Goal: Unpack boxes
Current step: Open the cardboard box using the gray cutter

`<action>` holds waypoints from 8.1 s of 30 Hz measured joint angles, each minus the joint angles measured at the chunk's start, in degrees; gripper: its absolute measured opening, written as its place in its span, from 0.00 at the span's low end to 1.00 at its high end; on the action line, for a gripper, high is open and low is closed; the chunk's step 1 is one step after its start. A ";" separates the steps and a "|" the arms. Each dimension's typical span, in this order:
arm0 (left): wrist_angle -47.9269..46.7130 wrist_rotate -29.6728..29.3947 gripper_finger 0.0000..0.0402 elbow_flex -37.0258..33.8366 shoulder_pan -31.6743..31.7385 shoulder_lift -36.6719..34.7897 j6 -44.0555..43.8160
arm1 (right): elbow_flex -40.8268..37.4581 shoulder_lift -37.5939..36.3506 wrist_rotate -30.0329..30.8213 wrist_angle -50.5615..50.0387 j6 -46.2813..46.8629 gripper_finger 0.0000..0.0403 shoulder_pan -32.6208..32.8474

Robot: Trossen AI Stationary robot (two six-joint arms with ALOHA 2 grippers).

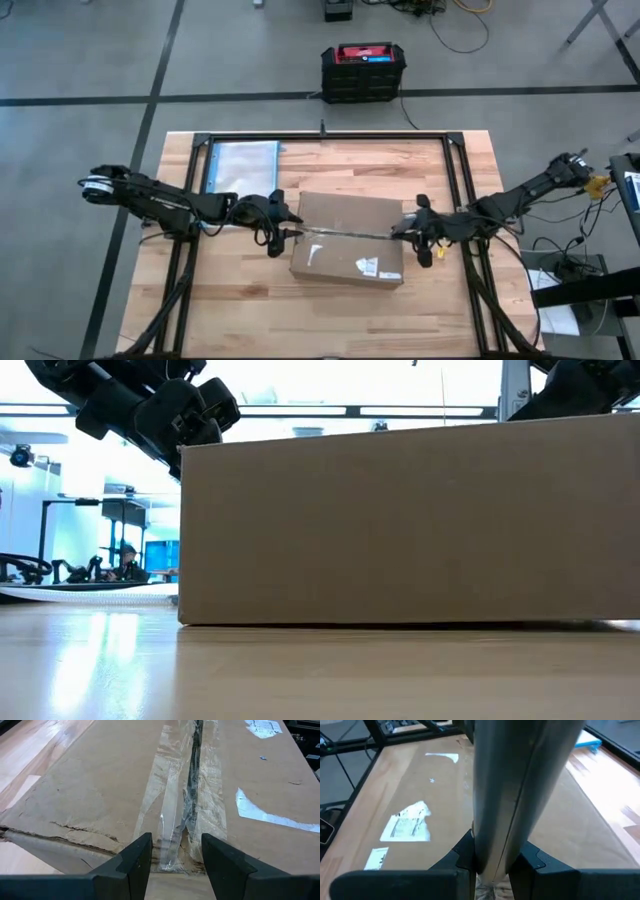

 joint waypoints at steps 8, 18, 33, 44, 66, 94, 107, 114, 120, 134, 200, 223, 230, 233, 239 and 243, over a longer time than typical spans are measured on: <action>-0.40 -0.02 0.39 0.00 0.00 0.00 -0.67 | 0.00 -2.93 2.80 -1.65 1.11 0.14 3.63; -0.63 -0.02 0.38 0.00 0.00 -0.02 -0.90 | -0.02 -6.17 5.34 -5.57 3.95 0.14 6.58; -0.63 0.04 0.37 0.00 0.00 0.00 -1.09 | -0.02 -12.01 5.13 -5.94 0.28 0.14 6.80; -1.14 0.07 0.37 0.00 0.00 0.00 -1.25 | 0.00 -14.48 7.46 -1.81 -8.74 0.14 6.85; -2.01 -0.04 0.34 -0.11 0.00 -0.12 -1.54 | 0.04 -14.81 10.38 12.31 -22.82 0.14 6.85; 1.53 7.91 0.29 17.88 22.39 12.12 17.11 | 3.58 -7.75 21.15 -31.50 37.97 0.14 3.40; -18.31 6.29 0.29 14.91 24.18 3.23 17.08 | 6.99 8.98 0.36 -15.07 20.32 0.14 -23.51; -19.56 5.98 0.29 4.68 20.42 -9.98 8.82 | 12.64 20.73 -18.64 2.48 2.22 0.14 -41.64; -18.93 3.10 0.29 0.06 11.22 -20.60 1.25 | 19.98 30.12 -26.66 7.21 -6.38 0.14 -43.68; -6.80 1.53 0.29 10.21 2.35 -13.44 14.34 | 24.41 23.33 7.14 -10.51 6.79 0.14 -20.70; -12.87 19.18 0.29 37.18 21.29 28.96 29.20 | 18.12 36.32 23.68 13.06 10.79 0.14 -20.23; -13.09 19.58 0.30 37.16 22.22 28.98 27.62 | 18.12 36.53 23.13 10.71 11.77 0.14 -18.14; -13.39 19.57 0.29 37.13 22.67 28.98 27.85 | 18.08 34.42 23.77 6.90 12.65 0.14 -16.64; -13.45 19.10 0.29 37.13 22.77 28.98 27.75 | 18.08 33.45 23.77 6.21 12.61 0.14 -16.25; -13.48 19.10 0.29 37.13 22.75 28.98 27.73 | 18.05 32.21 24.28 5.66 12.29 0.14 -15.38; -13.51 19.10 0.29 37.13 22.75 28.98 27.72 | 18.05 32.21 24.16 6.43 11.58 0.14 -15.75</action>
